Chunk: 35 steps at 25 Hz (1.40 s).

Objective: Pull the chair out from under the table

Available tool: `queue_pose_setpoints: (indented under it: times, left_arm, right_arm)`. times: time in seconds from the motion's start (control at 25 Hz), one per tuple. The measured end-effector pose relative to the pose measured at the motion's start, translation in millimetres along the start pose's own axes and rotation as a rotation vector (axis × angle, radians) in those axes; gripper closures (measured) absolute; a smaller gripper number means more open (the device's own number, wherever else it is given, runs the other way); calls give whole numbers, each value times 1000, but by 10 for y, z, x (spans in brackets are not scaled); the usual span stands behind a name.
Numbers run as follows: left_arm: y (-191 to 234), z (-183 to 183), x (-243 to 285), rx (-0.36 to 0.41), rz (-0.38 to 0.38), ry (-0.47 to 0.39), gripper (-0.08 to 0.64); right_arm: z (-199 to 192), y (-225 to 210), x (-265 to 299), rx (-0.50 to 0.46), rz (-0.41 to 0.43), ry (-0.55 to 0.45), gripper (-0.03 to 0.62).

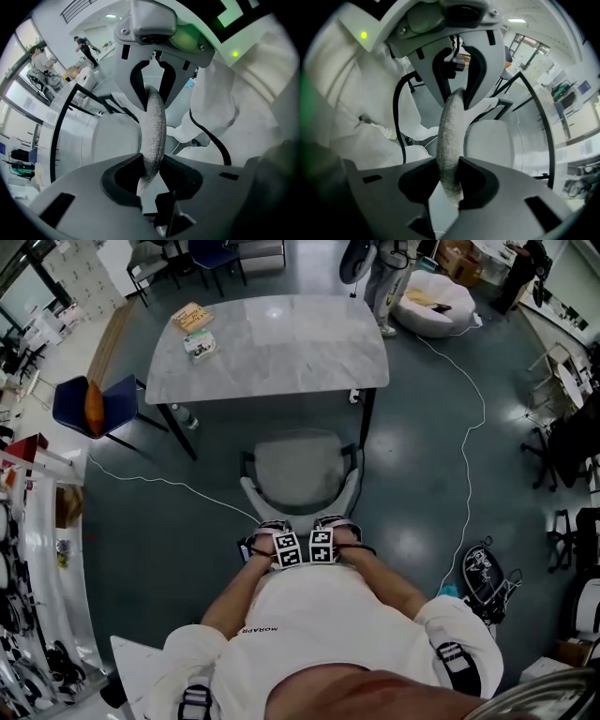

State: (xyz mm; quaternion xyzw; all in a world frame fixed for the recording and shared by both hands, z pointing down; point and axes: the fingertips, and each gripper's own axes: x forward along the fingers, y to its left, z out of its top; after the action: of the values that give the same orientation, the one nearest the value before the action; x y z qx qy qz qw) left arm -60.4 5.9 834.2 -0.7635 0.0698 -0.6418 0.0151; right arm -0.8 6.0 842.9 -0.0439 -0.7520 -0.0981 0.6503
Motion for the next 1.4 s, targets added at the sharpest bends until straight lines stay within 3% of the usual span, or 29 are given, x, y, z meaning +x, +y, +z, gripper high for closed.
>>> queue_pose_setpoints:
  times: [0.32,0.4,0.44,0.56,0.84,1.2,1.4]
  left_arm:
    - [74,22,-322,-71,-90,-17,456]
    - [135,110,-491,-136,-109,-60,459]
    - [173,155,-576,-176,-118,-87,463]
    - [318,221,-784,-247,-113,-141,511]
    - [716,252,-1125,-319,33,-166,555]
    - [1287,382,-1881,-486,248,-325,555]
    - [1541,470,-2372,-548,379,-421,557]
  right_arm:
    - [57,-71,-362,4,58,-29,470]
    - [73,-127,-491,33,46,-53,492]
    - [88,-181,-574,58,31,-72,550]
    - [162,-380,-827,139,-1,-140,560]
    - [218,-785,-1142,293,-117,-232,580]
    - [445,-1304,-1930,546,-251,-489,580]
    - [523,-1579,-2470,630,-359,-629,580]
